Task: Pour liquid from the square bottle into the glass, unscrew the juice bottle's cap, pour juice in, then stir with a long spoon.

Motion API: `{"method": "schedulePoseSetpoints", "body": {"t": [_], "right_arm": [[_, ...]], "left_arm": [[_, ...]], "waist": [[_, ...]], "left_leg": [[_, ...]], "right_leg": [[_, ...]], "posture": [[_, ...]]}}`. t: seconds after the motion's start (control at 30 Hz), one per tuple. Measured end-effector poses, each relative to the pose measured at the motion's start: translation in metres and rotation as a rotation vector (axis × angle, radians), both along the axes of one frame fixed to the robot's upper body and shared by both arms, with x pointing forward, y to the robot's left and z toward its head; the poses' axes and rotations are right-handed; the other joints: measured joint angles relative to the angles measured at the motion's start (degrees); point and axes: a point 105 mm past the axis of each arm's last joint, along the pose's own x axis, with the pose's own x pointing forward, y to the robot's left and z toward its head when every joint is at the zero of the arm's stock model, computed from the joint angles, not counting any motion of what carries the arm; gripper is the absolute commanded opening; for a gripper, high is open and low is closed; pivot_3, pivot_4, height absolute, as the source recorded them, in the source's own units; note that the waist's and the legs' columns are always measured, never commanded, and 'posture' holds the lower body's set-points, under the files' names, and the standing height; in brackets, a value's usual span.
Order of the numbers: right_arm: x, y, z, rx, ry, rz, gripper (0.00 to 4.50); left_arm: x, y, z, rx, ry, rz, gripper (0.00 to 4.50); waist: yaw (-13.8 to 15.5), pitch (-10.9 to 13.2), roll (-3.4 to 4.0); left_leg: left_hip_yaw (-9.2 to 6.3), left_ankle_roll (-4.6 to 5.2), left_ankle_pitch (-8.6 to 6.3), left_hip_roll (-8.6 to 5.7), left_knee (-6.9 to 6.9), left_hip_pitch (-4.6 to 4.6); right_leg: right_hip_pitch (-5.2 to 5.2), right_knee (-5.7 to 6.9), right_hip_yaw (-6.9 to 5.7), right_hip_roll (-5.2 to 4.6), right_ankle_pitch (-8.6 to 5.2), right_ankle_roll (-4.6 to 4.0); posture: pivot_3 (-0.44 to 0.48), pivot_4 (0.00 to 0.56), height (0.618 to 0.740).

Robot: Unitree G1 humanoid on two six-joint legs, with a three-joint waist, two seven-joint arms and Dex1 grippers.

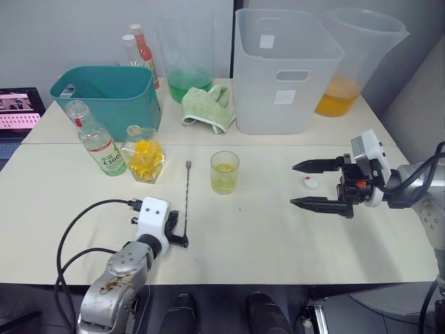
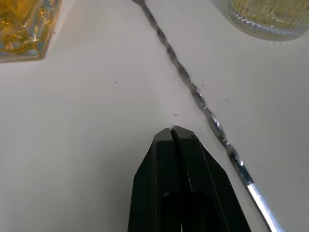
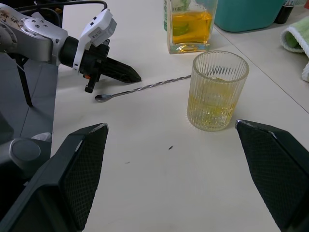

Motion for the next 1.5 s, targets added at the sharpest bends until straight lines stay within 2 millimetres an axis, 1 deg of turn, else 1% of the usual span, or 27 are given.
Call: {"method": "schedulePoseSetpoints", "body": {"t": [0.17, 0.3, 0.37, 0.47, 0.57, 0.6, 0.67, 0.73, 0.83, 0.97, 1.03, 1.13, 1.23, 1.3, 1.33, 1.4, 1.5], "right_arm": [[0.0, 0.0, -0.003, 0.004, 0.01, -0.001, 4.5], [0.0, 0.0, -0.003, 0.007, 0.009, -0.005, 4.5], [0.0, 0.0, -0.007, 0.009, 0.017, -0.012, 4.5], [0.0, 0.0, -0.01, 0.019, 0.025, -0.022, 4.5], [0.0, 0.0, -0.013, 0.02, 0.031, -0.029, 4.5], [0.0, 0.0, -0.013, 0.02, 0.031, -0.032, 4.5], [0.0, 0.0, -0.013, 0.019, 0.028, -0.036, 4.5], [-0.001, 0.001, -0.012, 0.017, 0.023, -0.036, 4.5], [-0.001, 0.001, -0.012, 0.017, 0.018, -0.035, 4.5], [-0.002, -0.002, -0.016, 0.014, 0.028, -0.041, 4.5], [-0.003, -0.003, -0.018, 0.011, 0.031, -0.047, 4.5], [-0.003, -0.004, -0.017, 0.009, 0.022, -0.052, 4.5], [-0.005, -0.003, -0.014, 0.005, 0.004, -0.054, 4.5], [-0.005, -0.004, -0.012, 0.003, -0.007, -0.059, 4.5], [-0.005, -0.005, -0.01, 0.0, -0.015, -0.065, 4.5], [-0.005, -0.005, -0.01, -0.003, -0.02, -0.066, 4.5], [-0.006, -0.005, -0.011, -0.004, -0.017, -0.07, 4.5]], "left_arm": [[0.0, 0.032, 0.005, 0.074, -0.019, -0.003, 0.01], [0.001, 0.043, 0.007, 0.064, -0.024, -0.004, 0.01], [0.007, 0.043, 0.01, -0.001, -0.043, 0.017, 0.01], [0.016, 0.028, 0.021, -0.103, -0.083, 0.006, 0.82], [0.021, 0.016, 0.027, -0.164, -0.088, 0.008, 1.87], [0.023, 0.013, 0.028, -0.173, -0.081, 0.011, 2.14], [0.025, 0.004, 0.026, -0.194, -0.054, 0.027, 2.89], [0.026, -0.007, 0.021, -0.21, -0.015, 0.035, 3.51], [0.025, -0.026, 0.016, -0.19, 0.031, 0.007, 4.48], [0.023, -0.041, 0.017, -0.187, 0.049, -0.007, 4.48], [0.024, -0.044, 0.016, -0.129, 0.059, -0.014, 4.48], [0.025, -0.047, 0.014, 0.006, 0.099, -0.037, 4.48], [0.024, -0.049, 0.018, 0.13, 0.12, -0.045, 4.48], [0.024, -0.05, 0.018, 0.154, 0.133, -0.039, 4.48], [0.023, -0.049, 0.017, 0.17, 0.151, -0.028, 3.91], [0.022, -0.051, 0.015, 0.152, 0.172, -0.021, 3.44], [0.021, -0.054, 0.012, 0.1, 0.195, -0.006, 2.36]], "waist": [[-0.22, 0.0, 0.0], [-0.16, 0.0, 0.0], [0.0, 0.0, 0.0], [0.63, 0.01, -0.01], [1.08, 0.01, -0.01], [1.12, 0.01, -0.01], [1.15, 0.01, -0.02], [1.13, 0.01, -0.02], [1.13, 0.01, -0.02], [1.19, 0.01, -0.03], [1.19, 0.01, -0.02], [1.18, 0.01, -0.02], [1.16, 0.01, -0.02], [1.11, 0.01, -0.02], [1.11, 0.0, -0.02], [1.03, -0.01, -0.02], [0.91, -0.03, -0.02]], "left_leg": [[0.01, 0.0, 0.0, -0.01, 0.0, -0.01], [0.01, 0.0, 0.0, -0.02, 0.0, -0.04], [0.01, 0.0, 0.0, -0.02, 0.0, -0.06], [0.01, 0.0, 0.0, -0.06, 0.04, -0.1], [0.0, 0.0, 0.0, -0.05, 0.04, -0.11], [-0.01, 0.0, 0.0, -0.06, 0.04, -0.11], [-0.01, 0.0, 0.0, -0.06, 0.04, -0.12], [-0.02, 0.0, 0.0, -0.07, 0.04, -0.12], [-0.03, 0.0, 0.0, -0.08, 0.04, -0.12], [-0.03, 0.0, 0.0, -0.08, 0.04, -0.12], [-0.03, 0.0, 0.0, -0.09, 0.04, -0.11], [-0.04, -0.01, 0.01, -0.09, 0.06, -0.09], [-0.04, -0.01, 0.01, -0.1, 0.06, -0.09], [-0.04, -0.01, 0.01, -0.09, 0.06, -0.08], [-0.04, -0.01, 0.01, -0.09, 0.06, -0.07], [-0.04, -0.01, 0.01, -0.09, 0.06, -0.04], [-0.04, -0.01, 0.01, -0.07, 0.05, 0.0]], "right_leg": [[0.0, -0.02, 0.0, -0.02, -0.02, 0.02], [-0.01, -0.04, 0.0, -0.03, -0.02, 0.02], [-0.01, -0.04, 0.0, -0.04, -0.02, 0.03], [-0.01, -0.06, 0.0, -0.06, 0.01, 0.04], [-0.01, -0.05, 0.0, -0.05, 0.02, 0.04], [-0.01, -0.05, 0.0, -0.05, 0.02, 0.04], [-0.01, -0.06, 0.0, -0.05, 0.02, 0.04], [0.0, -0.06, 0.0, -0.05, 0.03, 0.05], [-0.01, -0.05, 0.0, -0.05, 0.03, 0.05], [0.01, -0.06, 0.0, -0.05, 0.03, 0.05], [0.01, -0.06, 0.0, -0.05, 0.03, 0.05], [0.02, -0.05, 0.0, -0.04, 0.01, 0.08], [0.03, -0.05, 0.0, -0.05, 0.0, 0.11], [0.04, -0.04, 0.0, -0.05, 0.0, 0.1], [0.05, -0.04, 0.0, -0.04, 0.0, 0.1], [0.07, -0.05, 0.0, -0.04, 0.0, 0.11], [0.09, -0.04, 0.0, -0.03, 0.0, 0.11]], "posture": [[0.0, 0.15, 0.74], [0.0, 0.15, 0.74], [0.0, 0.15, 0.74], [0.0, 0.15, 0.74], [0.0, 0.15, 0.74], [0.0, 0.15, 0.74], [0.0, 0.15, 0.74], [0.0, 0.15, 0.74], [0.0, 0.15, 0.74], [0.0, 0.15, 0.74], [0.0, 0.15, 0.74], [0.0, 0.15, 0.74], [0.0, 0.15, 0.74], [0.0, 0.15, 0.74], [0.0, 0.15, 0.74], [0.0, 0.15, 0.74], [0.0, 0.15, 0.74]]}}
